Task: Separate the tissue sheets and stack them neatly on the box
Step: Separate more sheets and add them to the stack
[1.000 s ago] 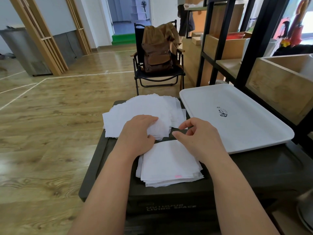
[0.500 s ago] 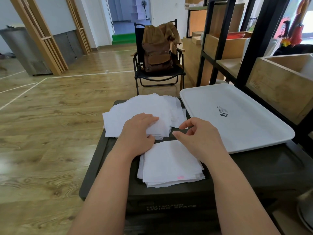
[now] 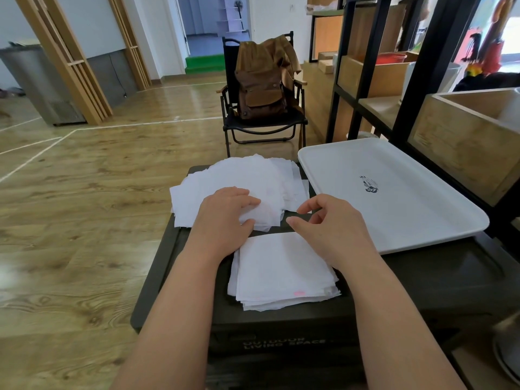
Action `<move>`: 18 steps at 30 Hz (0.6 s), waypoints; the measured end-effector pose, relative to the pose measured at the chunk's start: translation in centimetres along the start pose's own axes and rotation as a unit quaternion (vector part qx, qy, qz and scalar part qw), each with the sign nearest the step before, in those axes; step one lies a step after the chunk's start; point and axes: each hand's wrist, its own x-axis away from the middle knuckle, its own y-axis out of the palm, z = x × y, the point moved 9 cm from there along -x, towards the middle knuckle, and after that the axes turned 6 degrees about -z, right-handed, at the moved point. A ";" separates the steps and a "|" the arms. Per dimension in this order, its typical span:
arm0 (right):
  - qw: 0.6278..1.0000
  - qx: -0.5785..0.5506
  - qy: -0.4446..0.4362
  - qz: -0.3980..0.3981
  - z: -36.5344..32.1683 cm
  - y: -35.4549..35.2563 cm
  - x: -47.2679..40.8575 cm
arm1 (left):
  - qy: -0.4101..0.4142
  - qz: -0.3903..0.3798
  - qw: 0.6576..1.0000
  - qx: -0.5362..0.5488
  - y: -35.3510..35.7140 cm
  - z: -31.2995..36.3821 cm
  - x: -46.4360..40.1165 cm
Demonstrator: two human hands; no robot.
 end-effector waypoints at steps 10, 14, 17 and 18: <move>1.000 -0.003 -0.007 0.005 0.0 -0.2 0.0 | 0.007 0.051 0.999 -0.007 -1.3 0.1 0.3; 1.000 -0.004 -0.011 0.009 -0.1 -0.3 0.1 | -0.032 0.088 0.992 0.089 -2.4 -0.4 0.8; 1.000 -0.011 -0.014 0.014 0.0 -0.4 0.1 | -0.062 0.146 0.951 0.263 -3.9 -1.2 1.6; 1.000 -0.018 -0.018 0.016 -0.1 -0.5 0.1 | -0.067 0.155 0.935 0.313 -4.3 -1.3 1.8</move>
